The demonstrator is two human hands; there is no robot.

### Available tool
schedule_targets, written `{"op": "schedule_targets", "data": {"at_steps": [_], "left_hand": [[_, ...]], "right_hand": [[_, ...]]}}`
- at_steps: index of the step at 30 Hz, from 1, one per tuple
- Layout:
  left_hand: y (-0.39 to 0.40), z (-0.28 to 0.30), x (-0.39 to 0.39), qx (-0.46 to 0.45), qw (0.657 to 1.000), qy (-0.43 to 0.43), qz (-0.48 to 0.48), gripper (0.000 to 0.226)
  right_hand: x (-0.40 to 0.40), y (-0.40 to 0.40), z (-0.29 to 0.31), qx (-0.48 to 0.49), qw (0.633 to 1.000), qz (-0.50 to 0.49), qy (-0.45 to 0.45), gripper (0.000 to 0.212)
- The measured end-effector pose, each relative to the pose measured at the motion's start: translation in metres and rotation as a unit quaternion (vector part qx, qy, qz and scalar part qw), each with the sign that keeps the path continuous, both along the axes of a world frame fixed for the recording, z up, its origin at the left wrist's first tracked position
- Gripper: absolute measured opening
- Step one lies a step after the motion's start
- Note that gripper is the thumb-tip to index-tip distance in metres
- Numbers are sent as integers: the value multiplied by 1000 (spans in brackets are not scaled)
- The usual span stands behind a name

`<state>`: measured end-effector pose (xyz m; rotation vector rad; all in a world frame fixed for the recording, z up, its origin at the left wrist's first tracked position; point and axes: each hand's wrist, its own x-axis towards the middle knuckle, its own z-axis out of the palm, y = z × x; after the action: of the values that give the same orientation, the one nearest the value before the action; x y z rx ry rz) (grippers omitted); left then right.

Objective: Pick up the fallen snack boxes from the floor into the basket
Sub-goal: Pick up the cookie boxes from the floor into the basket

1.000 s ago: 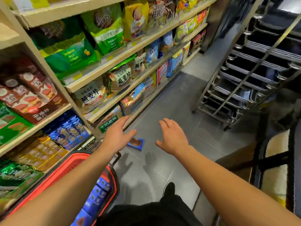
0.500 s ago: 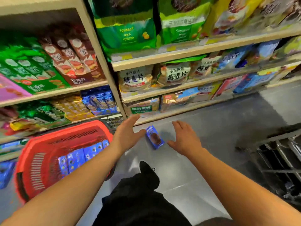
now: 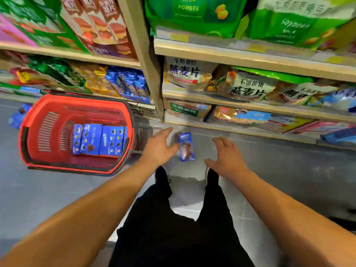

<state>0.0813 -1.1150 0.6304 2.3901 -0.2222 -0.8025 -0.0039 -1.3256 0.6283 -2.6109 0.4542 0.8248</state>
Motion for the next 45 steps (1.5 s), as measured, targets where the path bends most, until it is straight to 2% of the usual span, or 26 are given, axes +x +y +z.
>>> {"op": "schedule_targets", "data": {"at_steps": [6, 14, 21, 26, 28, 30, 33, 36, 39, 43, 45], "left_hand": [[-40, -52, -28, 35, 991, 23, 124, 66], [-78, -164, -72, 36, 968, 106, 225, 64], [-82, -333, -95, 24, 934, 183, 306, 62], [-87, -469, -91, 18, 922, 196, 333, 64], [-87, -525, -87, 17, 923, 188, 335, 64], [-88, -579, -78, 12, 924, 182, 337, 66], [-89, -649, -64, -14, 910, 179, 374, 68], [-96, -692, -60, -60, 884, 190, 422, 54], [-104, -705, -68, -132, 861, 192, 452, 42], [-101, -679, -82, -212, 823, 207, 485, 70], [-96, -652, -88, -218, 818, 217, 487, 72]], "right_hand": [[13, -41, -57, 64, 994, 85, 30, 76], [16, -70, -179, 89, 986, 98, 100, 74], [16, -72, -355, 89, 979, 98, 155, 78], [19, -71, -494, 80, 979, 71, 174, 75], [23, -66, -551, 99, 980, 30, 172, 73], [30, -60, -601, 126, 977, -54, 163, 69], [41, -49, -665, 157, 969, -138, 134, 57], [41, -46, -704, 195, 962, -163, 104, 43], [36, -47, -714, 249, 940, -207, 102, 41], [26, -50, -682, 280, 917, -243, 149, 50], [17, -53, -651, 282, 911, -237, 184, 48]]}}
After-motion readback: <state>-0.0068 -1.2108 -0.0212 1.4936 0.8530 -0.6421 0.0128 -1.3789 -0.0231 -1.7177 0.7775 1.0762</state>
